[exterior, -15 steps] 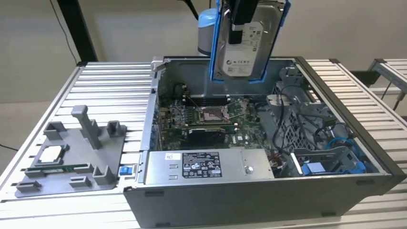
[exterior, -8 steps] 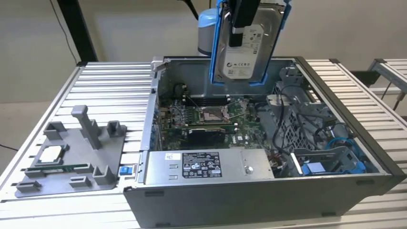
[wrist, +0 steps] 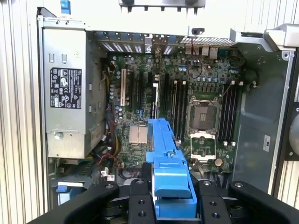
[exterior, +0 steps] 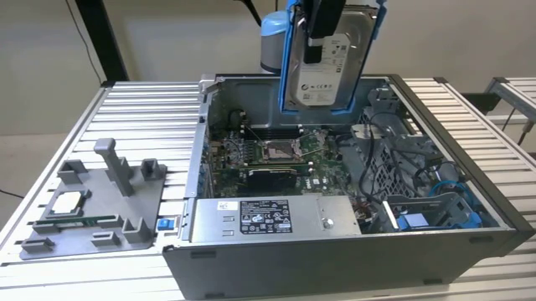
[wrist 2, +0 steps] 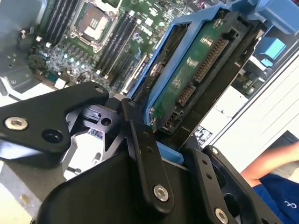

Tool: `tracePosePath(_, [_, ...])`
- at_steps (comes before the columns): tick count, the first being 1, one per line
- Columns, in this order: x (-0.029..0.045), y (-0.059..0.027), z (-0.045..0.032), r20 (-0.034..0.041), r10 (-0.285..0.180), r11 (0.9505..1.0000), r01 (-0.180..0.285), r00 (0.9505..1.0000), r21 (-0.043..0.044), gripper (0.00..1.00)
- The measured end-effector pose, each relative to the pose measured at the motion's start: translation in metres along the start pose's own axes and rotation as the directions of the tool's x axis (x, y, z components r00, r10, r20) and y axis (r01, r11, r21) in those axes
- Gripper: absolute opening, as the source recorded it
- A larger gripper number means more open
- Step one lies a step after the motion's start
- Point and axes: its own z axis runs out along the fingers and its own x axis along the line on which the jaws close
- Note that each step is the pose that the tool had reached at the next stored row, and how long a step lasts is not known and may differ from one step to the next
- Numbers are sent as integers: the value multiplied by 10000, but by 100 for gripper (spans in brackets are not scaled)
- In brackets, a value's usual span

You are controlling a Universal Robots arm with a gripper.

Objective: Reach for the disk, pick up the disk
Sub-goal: 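Pick up the disk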

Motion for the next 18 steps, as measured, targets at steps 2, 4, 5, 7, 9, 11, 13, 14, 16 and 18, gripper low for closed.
tracePosePath(2, [59,1,0,6,0,10000,0,10000,5,0])
tracePosePath(4, [119,2,0,11,0,10000,0,10000,8,0])
tracePosePath(5, [143,3,0,15,1,10000,-1,10000,11,0])
tracePosePath(7, [202,5,3,17,0,10000,0,10000,20,0])
tracePosePath(9, [271,6,5,19,0,10000,0,10000,25,0])
tracePosePath(11, [343,9,6,20,1,10000,-1,10000,29,0])
tracePosePath(13, [408,10,8,19,0,10000,0,10000,31,0])
tracePosePath(14, [439,11,8,19,0,10000,0,10000,32,0])
tracePosePath(16, [494,13,10,19,0,10000,0,10000,32,0])
tracePosePath(18, [544,14,10,20,1,10000,-1,10000,33,0])
